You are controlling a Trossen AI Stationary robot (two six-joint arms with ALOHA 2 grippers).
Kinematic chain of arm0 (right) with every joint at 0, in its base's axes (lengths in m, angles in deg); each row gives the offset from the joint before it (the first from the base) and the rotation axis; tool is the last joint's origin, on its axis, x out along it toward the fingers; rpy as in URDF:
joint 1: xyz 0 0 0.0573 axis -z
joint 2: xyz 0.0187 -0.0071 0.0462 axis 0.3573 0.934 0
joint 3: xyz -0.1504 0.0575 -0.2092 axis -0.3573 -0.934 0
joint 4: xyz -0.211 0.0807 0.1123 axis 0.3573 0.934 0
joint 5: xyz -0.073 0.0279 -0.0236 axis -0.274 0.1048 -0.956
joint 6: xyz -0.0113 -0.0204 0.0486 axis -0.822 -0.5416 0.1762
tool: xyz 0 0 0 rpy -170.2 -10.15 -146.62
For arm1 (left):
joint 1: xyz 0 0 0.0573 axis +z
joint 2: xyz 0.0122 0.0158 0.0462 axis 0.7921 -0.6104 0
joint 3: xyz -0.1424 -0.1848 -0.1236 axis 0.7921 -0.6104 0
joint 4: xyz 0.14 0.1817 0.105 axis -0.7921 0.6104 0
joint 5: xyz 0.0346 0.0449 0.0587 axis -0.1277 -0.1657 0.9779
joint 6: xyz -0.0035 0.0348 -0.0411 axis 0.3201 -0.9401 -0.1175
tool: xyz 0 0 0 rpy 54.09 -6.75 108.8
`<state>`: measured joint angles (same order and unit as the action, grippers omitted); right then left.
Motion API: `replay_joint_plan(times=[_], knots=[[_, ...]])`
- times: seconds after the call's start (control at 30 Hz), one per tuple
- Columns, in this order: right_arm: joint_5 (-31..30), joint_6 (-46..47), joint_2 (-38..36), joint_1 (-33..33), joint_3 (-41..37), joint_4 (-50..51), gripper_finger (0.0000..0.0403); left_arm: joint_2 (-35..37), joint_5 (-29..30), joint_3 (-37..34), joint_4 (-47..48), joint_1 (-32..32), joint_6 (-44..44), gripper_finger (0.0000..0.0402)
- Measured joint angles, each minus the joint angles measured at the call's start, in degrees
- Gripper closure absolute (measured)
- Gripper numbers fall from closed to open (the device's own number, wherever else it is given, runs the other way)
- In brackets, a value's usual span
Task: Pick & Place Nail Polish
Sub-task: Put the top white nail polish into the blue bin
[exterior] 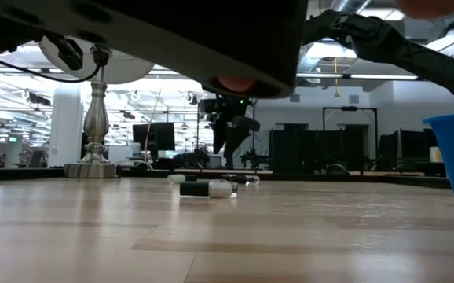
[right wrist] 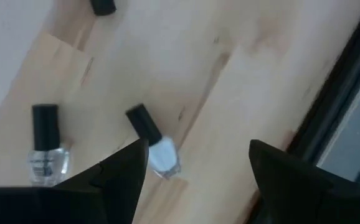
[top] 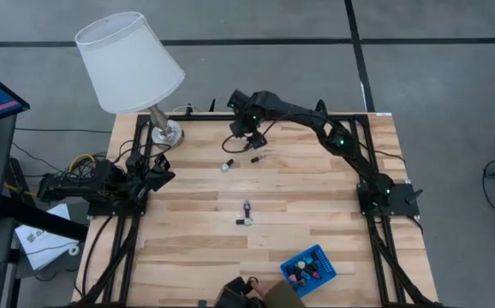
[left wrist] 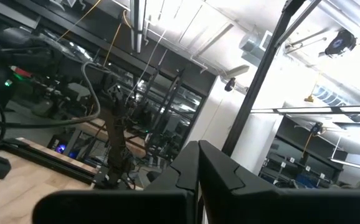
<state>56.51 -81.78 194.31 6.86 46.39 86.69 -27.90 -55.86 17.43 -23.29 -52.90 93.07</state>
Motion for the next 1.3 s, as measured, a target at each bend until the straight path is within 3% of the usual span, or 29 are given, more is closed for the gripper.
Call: replay_joint_plan(times=[0.3, 0.6, 0.8, 1.07, 1.3], knots=[[0.1, 2.7, 0.0, 2.6, 0.0, 1.9, 0.0132, 0.0, 0.0, 0.0, 0.0, 0.0, 0.0, 0.0401], [1.2, 24.9, -0.1, 1.0, 0.0, 3.2, 0.0133, 0.0, 0.0, 0.0, 0.0, 0.0, 0.0, 0.0401], [1.5, 28.3, -2.6, 0.5, 0.9, 8.6, 0.0133, -0.8, 0.0, 0.0, 0.0, 0.0, 0.0, 0.0401], [2.9, 29.8, -8.7, -1.1, 1.1, 10.7, 0.0133, -3.1, 0.0, 0.0, 0.0, 0.0, 0.0, 0.0401], [6.2, 35.9, -19.5, -2.3, 1.2, 11.4, 0.0133, -5.8, 0.7, 0.0, -0.1, 0.0, 0.0, 0.0401]])
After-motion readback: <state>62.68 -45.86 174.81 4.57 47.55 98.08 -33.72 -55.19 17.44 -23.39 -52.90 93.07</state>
